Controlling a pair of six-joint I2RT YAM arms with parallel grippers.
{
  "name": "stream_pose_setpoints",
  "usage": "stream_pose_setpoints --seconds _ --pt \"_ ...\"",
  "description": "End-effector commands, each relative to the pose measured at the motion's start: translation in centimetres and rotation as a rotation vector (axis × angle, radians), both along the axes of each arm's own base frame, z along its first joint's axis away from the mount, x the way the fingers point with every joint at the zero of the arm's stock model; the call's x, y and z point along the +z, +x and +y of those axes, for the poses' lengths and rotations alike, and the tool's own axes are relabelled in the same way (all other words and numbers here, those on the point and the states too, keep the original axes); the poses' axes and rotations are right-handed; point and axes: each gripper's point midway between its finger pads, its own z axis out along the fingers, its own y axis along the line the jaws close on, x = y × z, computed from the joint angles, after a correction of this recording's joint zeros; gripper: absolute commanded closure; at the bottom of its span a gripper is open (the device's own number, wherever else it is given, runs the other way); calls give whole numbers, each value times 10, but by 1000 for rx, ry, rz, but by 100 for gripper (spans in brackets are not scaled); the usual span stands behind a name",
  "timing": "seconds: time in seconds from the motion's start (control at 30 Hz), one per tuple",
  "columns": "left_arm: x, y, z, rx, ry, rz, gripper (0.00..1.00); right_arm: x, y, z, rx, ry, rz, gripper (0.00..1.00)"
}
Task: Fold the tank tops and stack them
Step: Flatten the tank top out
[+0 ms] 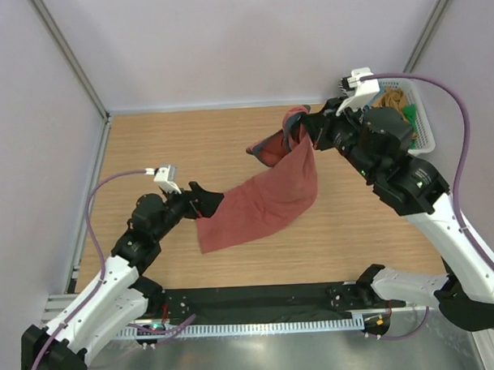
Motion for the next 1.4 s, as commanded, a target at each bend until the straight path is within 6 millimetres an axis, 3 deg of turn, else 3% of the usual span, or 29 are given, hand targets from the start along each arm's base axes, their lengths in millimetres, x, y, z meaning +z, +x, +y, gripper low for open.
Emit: stream_pose_setpoints --seconds 0.0,0.2,0.4,0.53,0.73,0.77,0.83,0.87,0.93,0.97,1.0,1.03,1.07,1.1,1.13,1.17,1.2,1.23,1.27,1.33,1.37 --pt "28 1 0 23 -50 -40 0 2 0 -4 -16 -2 10 99" --pt "34 4 -17 -38 -58 -18 0 -18 0 3 10 4 33 99" --pt "48 17 -39 -66 -91 10 0 -19 -2 15 66 5 44 99" --pt "36 29 -69 -116 -89 80 0 -15 -4 15 74 14 39 99" --pt "40 36 -118 -181 -81 90 0 -13 -8 17 96 20 45 99" --pt "48 39 -125 -186 -88 79 0 -11 -9 17 97 24 42 99" --pt "37 43 -141 -199 -64 104 0 -9 -11 17 104 32 43 99" --pt "47 48 -147 -197 -72 89 0 -9 -12 17 107 31 48 99" --pt "29 62 -152 -152 -31 134 0 -8 -15 18 117 43 52 99" --pt "38 69 -158 -148 -39 123 2 -6 -18 18 127 49 48 99" --pt "29 75 -164 -148 -26 139 3 -7 -19 17 126 56 54 99" --pt "26 79 -169 -145 -29 152 6 -5 -21 17 131 64 52 99" --pt "37 86 -176 -146 -47 140 10 -5 -22 17 132 68 54 99" --pt "22 91 -183 -153 -27 173 21 -4 -24 15 132 76 51 99" --pt "33 97 -190 -159 -38 163 29 -2 -25 14 131 83 48 99" --pt "32 101 -192 -154 -33 174 46 0 -26 14 133 90 45 99" --pt "22 104 -195 -146 -12 196 55 2 -29 12 133 97 40 99" --pt "26 107 -196 -141 -16 187 64 2 -30 11 132 98 39 99" --pt "32 110 -196 -134 -21 175 82 2 -31 9 124 100 40 99" --pt "47 115 -187 -91 -15 126 100 1 -33 5 115 95 40 99" --pt "55 117 -182 -71 -12 104 100 0 -33 2 103 89 41 99"
